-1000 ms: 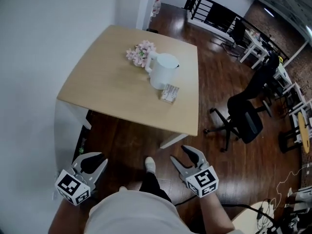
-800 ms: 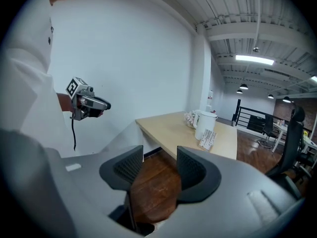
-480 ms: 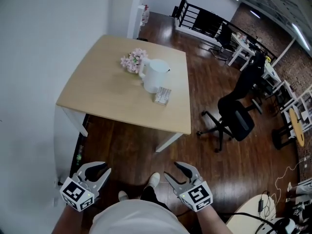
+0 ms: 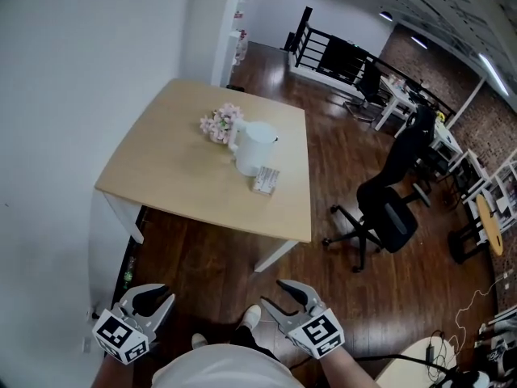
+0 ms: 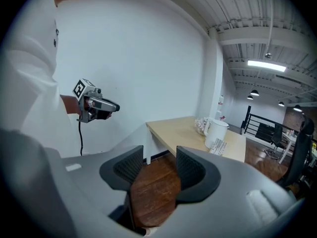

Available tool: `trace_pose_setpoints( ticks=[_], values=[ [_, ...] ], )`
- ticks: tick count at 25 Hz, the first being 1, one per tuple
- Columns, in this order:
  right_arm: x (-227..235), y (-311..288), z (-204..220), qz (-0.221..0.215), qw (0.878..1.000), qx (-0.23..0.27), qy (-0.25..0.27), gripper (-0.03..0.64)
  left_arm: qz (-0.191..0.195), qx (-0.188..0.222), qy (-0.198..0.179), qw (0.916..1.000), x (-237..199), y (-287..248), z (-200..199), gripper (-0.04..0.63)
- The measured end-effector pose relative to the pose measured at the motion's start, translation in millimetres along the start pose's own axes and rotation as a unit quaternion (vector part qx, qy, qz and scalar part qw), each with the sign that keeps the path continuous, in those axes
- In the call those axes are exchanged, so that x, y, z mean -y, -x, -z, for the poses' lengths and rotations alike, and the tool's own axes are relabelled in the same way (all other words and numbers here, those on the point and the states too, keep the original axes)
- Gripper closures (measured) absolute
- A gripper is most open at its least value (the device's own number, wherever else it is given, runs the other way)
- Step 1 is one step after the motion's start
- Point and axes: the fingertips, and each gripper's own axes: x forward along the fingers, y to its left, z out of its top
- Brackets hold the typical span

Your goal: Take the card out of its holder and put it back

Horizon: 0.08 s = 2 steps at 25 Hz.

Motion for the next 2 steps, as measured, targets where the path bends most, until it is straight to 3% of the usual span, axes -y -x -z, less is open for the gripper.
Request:
trace_pose_setpoints(
  ticks=[2],
  values=[
    [-2.2,0.3,-2.8,-0.006,1.0,0.004,0.001,0.403,-0.008,-0.004,0.001,1.0,1.0,4.7,1.8,0.525]
  ],
)
